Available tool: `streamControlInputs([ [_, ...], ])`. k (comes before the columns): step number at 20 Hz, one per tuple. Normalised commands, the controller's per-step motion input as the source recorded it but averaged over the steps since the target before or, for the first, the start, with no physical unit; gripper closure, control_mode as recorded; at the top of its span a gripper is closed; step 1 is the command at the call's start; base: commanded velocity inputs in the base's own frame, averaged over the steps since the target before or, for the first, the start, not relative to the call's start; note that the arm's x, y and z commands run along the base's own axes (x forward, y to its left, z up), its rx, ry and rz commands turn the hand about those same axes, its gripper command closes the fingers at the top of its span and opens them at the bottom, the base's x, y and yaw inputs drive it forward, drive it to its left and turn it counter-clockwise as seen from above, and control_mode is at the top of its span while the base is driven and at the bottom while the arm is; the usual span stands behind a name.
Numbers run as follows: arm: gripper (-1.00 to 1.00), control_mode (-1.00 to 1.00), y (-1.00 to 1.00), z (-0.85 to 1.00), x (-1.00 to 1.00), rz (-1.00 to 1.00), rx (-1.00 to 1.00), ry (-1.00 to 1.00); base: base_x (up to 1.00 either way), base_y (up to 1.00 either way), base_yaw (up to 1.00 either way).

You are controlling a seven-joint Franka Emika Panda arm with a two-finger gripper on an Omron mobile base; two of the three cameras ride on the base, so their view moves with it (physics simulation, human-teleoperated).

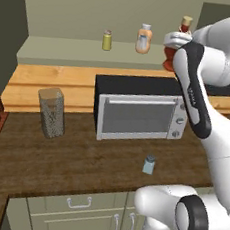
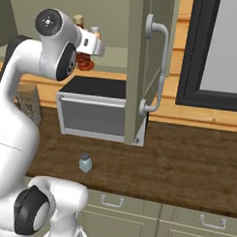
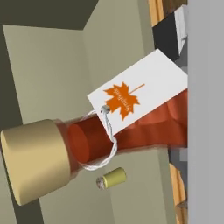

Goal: Put the shaker and condiment bottle from the counter next to their counterparts in the cabinet.

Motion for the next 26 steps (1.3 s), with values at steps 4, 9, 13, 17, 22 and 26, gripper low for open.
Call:
streamControlInputs([
  [4, 1.0, -1.0, -0.03, 0.0, 0.5, 0.0, 0.0, 0.0, 0.0, 0.0, 0.0],
  [9, 1.0, -1.0, -0.15, -0.23, 0.55, 0.0, 0.0, -0.03, 0.0, 0.0, 0.0],
  [13, 1.0, -1.0, -0.14, -0.24, 0.54, 0.0, 0.0, -0.04, 0.0, 0.0, 0.0],
  [17, 1.0, -1.0, -0.03, -0.24, 0.38, 0.0, 0.0, -0.1, 0.0, 0.0, 0.0],
  [22, 1.0, -1.0, 0.0, -0.21, 0.35, 0.0, 0.0, -0.07, 0.0, 0.0, 0.0],
  [26, 1.0, -1.0, 0.0, -0.03, 0.54, 0.0, 0.0, -0.02, 0.0, 0.0, 0.0],
])
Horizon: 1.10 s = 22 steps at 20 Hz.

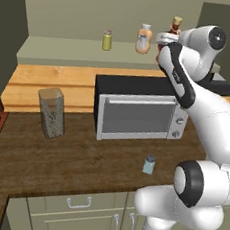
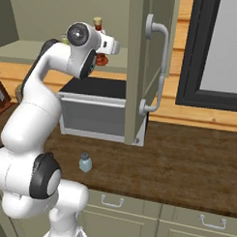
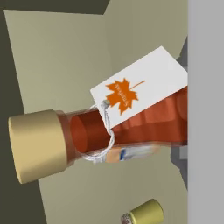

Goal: Put the shaker and condiment bottle from the counter next to their counterparts in the cabinet.

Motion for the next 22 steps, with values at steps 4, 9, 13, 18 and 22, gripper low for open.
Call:
streamControlInputs([
  [4, 1.0, -1.0, 0.0, -0.08, 0.64, 0.0, 0.0, 0.0, 0.0, 0.0, 0.0],
  [9, 1.0, -1.0, 0.0, -0.15, 0.56, 0.0, 0.0, 0.0, 0.0, 0.0, 0.0],
  [13, 1.0, -1.0, 0.0, -0.18, 0.45, 0.0, 0.0, 0.0, 0.0, 0.0, 0.0],
  [18, 1.0, -1.0, 0.0, -0.4, 0.39, 0.0, 0.0, 0.0, 0.0, 0.0, 0.0],
  [22, 1.0, -1.0, 0.0, -0.41, 0.29, 0.0, 0.0, 0.0, 0.0, 0.0, 0.0],
])
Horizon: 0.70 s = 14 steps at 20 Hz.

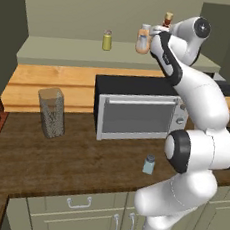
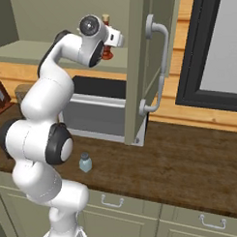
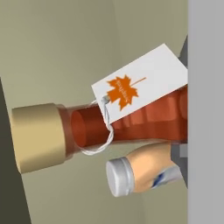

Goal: Put the shaker and condiment bottle from the counter next to their counterparts in the cabinet.

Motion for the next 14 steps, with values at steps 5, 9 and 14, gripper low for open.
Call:
streamControlInputs([
  [5, -1.0, -1.0, -0.01, -0.47, 0.16, 0.0, 0.0, -0.02, 0.0, 0.0, 0.0],
  [9, -1.0, -1.0, -0.1, -0.21, 0.0, 0.01, 0.01, -0.08, 0.0, 0.0, 0.0],
  [14, -1.0, -1.0, -0.1, -0.09, -0.03, 0.0, 0.04, -0.05, 0.0, 0.0, 0.0],
])
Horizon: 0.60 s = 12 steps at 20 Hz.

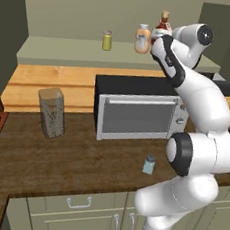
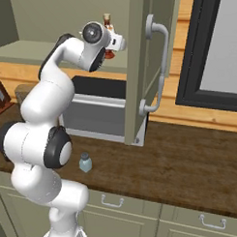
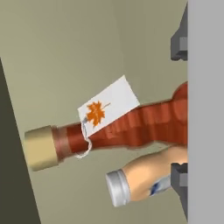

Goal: Put the shaker and condiment bottle from the counter next to their counterparts in the cabinet.

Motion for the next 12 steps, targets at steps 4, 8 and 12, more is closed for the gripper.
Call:
streamControlInputs([
  [4, -1.0, -1.0, -0.01, 0.0, 0.06, 0.0, 0.02, 0.0, 0.0, 0.0, 0.0],
  [8, -1.0, -1.0, 0.0, 0.0, -0.02, 0.0, 0.03, 0.0, 0.0, 0.0, 0.0],
  [12, -1.0, -1.0, 0.0, 0.0, -0.47, 0.01, 0.0, -0.03, 0.0, 0.0, 0.0],
])
